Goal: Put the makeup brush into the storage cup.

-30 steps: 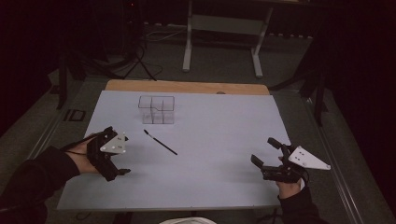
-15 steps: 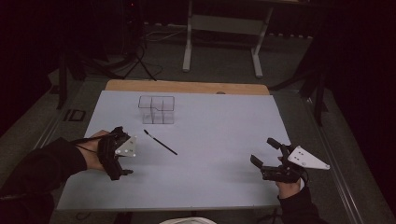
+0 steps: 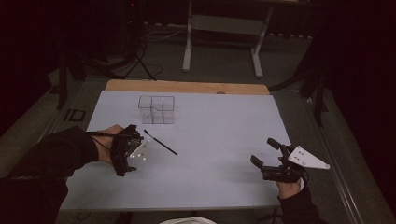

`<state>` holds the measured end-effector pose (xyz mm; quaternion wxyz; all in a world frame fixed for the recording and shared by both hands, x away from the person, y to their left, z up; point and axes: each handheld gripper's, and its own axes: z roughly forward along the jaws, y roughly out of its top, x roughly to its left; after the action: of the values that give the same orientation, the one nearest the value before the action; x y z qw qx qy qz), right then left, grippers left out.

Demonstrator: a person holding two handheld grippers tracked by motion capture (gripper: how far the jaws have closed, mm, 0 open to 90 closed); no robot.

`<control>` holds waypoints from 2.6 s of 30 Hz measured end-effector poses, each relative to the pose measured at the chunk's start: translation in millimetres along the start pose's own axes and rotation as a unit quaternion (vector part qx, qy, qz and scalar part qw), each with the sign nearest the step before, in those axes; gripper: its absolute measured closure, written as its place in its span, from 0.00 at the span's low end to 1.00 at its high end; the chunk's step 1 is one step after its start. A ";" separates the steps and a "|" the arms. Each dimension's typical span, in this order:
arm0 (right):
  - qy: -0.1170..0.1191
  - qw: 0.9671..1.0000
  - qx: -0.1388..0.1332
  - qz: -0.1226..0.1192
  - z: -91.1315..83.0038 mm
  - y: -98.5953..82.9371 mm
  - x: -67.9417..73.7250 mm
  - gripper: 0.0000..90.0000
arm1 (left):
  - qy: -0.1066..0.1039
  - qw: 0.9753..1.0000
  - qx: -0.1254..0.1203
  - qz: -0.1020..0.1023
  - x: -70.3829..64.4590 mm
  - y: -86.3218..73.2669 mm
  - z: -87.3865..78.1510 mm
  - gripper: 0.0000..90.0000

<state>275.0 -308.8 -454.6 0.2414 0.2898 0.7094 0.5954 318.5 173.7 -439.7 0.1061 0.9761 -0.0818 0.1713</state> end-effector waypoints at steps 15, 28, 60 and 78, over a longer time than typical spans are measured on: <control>-0.004 1.000 0.001 0.006 -2.1 -0.4 -1.7 0.09 | -0.038 0.997 -0.031 0.058 36.9 12.8 16.2 0.23; -0.003 1.000 0.006 0.005 -2.7 -0.8 -0.5 0.09 | -0.037 0.986 -0.099 0.130 61.9 1.9 26.4 0.48; 0.007 1.000 0.006 0.005 -3.5 -0.9 1.0 0.09 | -0.115 0.986 -0.023 0.121 98.5 -5.6 90.4 0.76; 0.009 1.000 0.009 0.004 -4.0 -1.6 1.0 0.09 | -0.142 0.980 0.011 0.139 110.2 -0.5 106.0 0.86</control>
<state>271.4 -311.2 -455.5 0.2299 0.2897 0.7153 0.5929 454.4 135.7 -498.5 0.0583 0.9706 -0.2290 0.0451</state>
